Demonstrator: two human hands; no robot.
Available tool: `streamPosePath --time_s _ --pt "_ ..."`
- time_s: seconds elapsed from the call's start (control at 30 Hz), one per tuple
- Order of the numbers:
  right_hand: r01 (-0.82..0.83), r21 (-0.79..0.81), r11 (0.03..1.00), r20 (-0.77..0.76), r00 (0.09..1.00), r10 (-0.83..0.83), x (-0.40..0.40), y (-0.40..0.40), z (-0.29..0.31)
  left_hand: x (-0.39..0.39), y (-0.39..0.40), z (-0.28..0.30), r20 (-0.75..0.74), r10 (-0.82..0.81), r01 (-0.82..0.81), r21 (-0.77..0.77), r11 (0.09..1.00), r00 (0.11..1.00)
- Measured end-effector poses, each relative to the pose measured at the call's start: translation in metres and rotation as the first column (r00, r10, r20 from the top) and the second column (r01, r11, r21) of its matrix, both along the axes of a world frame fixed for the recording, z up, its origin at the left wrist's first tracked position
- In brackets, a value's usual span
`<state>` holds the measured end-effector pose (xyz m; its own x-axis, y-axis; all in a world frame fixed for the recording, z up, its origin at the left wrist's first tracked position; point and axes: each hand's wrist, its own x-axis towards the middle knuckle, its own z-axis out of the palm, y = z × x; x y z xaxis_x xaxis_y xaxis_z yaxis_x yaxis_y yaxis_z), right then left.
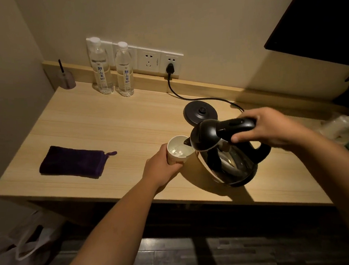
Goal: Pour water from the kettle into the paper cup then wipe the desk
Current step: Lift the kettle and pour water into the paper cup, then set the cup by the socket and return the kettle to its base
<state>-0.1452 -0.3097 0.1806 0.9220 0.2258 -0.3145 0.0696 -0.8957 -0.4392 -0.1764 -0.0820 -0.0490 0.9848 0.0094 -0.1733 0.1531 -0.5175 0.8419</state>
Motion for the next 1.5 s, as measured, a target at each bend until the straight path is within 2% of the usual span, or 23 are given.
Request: streamPosePath --time_s 0.1,0.2,0.33,0.43,0.6,0.8,1.03,1.33,1.4,1.47,1.5 --pt "0.126 0.180 0.976 -0.008 0.992 -0.127 -0.016 -0.023 -0.020 0.000 0.000 0.003 0.010 -0.001 0.001 -0.010 1.000 1.000" --pt "0.246 0.344 0.906 0.013 0.964 -0.266 -0.031 -0.040 -0.036 0.000 0.000 0.005 0.000 0.005 -0.005 -0.013 1.000 1.000" --pt "0.376 0.530 0.760 0.040 0.884 -0.466 -0.045 -0.059 -0.056 -0.001 -0.001 0.008 -0.013 0.015 -0.015 -0.038 0.999 1.000" --pt "0.442 0.645 0.623 0.048 0.790 -0.611 -0.053 -0.068 -0.069 -0.001 -0.003 0.010 -0.035 0.034 -0.036 -0.075 0.997 0.999" --pt "0.503 0.725 0.471 0.055 0.639 -0.767 -0.053 -0.077 -0.092 -0.003 -0.004 0.006 -0.044 0.050 -0.054 -0.096 0.994 0.998" --pt "0.562 0.734 0.380 0.048 0.516 -0.855 -0.041 -0.084 -0.115 -0.004 -0.007 0.007 -0.037 0.058 -0.062 -0.117 0.991 0.998" --pt "0.563 0.736 0.375 0.050 0.508 -0.860 -0.041 -0.093 -0.131 -0.002 -0.006 0.006 -0.023 0.051 -0.052 -0.064 0.997 0.998" --pt "0.589 0.645 0.486 0.084 0.578 -0.812 -0.042 -0.105 -0.126 -0.001 -0.006 0.008 -0.024 0.030 -0.031 -0.042 0.999 0.999" --pt "0.553 0.576 0.602 0.290 0.550 -0.783 -0.051 -0.103 -0.118 -0.002 -0.005 0.010 -0.023 0.012 -0.012 -0.035 0.999 1.000" --pt "0.402 0.484 0.777 0.565 0.534 -0.629 -0.064 -0.089 -0.112 -0.003 -0.004 0.013 -0.024 -0.008 0.007 -0.026 1.000 1.000" --pt "0.314 0.450 0.836 0.637 0.543 -0.547 -0.070 -0.077 -0.113 -0.004 -0.003 0.014 -0.025 -0.017 0.017 -0.027 1.000 1.000"
